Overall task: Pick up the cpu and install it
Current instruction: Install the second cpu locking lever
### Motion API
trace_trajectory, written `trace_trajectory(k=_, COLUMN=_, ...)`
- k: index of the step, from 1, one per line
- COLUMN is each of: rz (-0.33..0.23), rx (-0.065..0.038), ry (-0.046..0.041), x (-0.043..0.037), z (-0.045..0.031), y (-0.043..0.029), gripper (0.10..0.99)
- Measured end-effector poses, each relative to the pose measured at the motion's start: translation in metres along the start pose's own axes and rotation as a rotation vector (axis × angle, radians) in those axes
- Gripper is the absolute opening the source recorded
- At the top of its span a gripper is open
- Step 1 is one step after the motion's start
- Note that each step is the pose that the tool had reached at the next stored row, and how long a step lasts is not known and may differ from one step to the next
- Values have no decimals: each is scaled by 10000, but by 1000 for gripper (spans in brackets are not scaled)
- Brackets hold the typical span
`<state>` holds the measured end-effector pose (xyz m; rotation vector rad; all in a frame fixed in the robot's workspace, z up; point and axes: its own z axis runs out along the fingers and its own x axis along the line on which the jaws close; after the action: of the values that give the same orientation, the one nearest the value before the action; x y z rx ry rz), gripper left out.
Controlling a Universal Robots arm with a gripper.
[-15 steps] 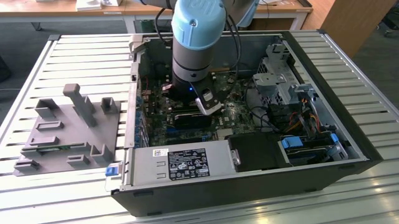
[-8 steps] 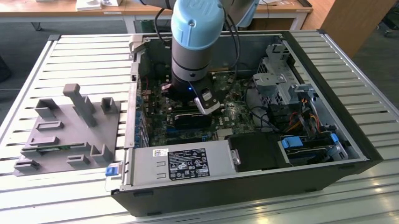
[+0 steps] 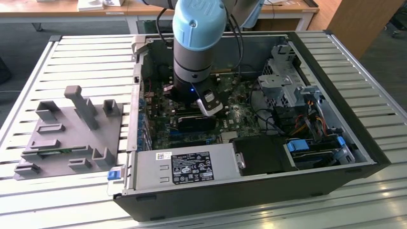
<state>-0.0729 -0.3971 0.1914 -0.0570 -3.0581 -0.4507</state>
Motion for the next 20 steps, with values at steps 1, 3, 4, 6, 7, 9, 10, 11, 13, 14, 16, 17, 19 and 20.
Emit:
trace_trajectory(k=1, rz=-1, rx=-6, ry=0, x=4, z=3, y=2, gripper=106)
trace_trajectory(k=3, rz=0, rx=-9, ry=1, x=10, z=8, y=6, gripper=106)
trace_trajectory(k=4, rz=-1, rx=-13, ry=1, x=12, z=12, y=8, gripper=106)
trace_trajectory(k=6, rz=-1, rx=-14, ry=3, x=15, z=15, y=9, gripper=106)
trace_trajectory(k=7, rz=-1, rx=-16, ry=2, x=17, z=16, y=9, gripper=106)
trace_trajectory(k=9, rz=-1, rx=-24, ry=1, x=22, z=14, y=9, gripper=106)
trace_trajectory(k=10, rz=-4, rx=-35, ry=0, x=23, z=8, y=12, gripper=106)
trace_trajectory(k=11, rz=-4, rx=-47, ry=1, x=24, z=-3, y=15, gripper=106)
trace_trajectory(k=13, rz=-3, rx=-64, ry=2, x=26, z=-21, y=20, gripper=106)
trace_trajectory(k=14, rz=-3, rx=-65, ry=2, x=26, z=-24, y=23, gripper=106)
trace_trajectory(k=16, rz=-5, rx=-71, ry=3, x=26, z=-26, y=24, gripper=106)
trace_trajectory(k=17, rz=-4, rx=-88, ry=4, x=27, z=-29, y=25, gripper=106)
trace_trajectory(k=19, rz=-4, rx=-126, ry=6, x=28, z=-48, y=31, gripper=106)
trace_trajectory(k=20, rz=-7, rx=-156, ry=7, x=29, z=-66, y=36, gripper=106)
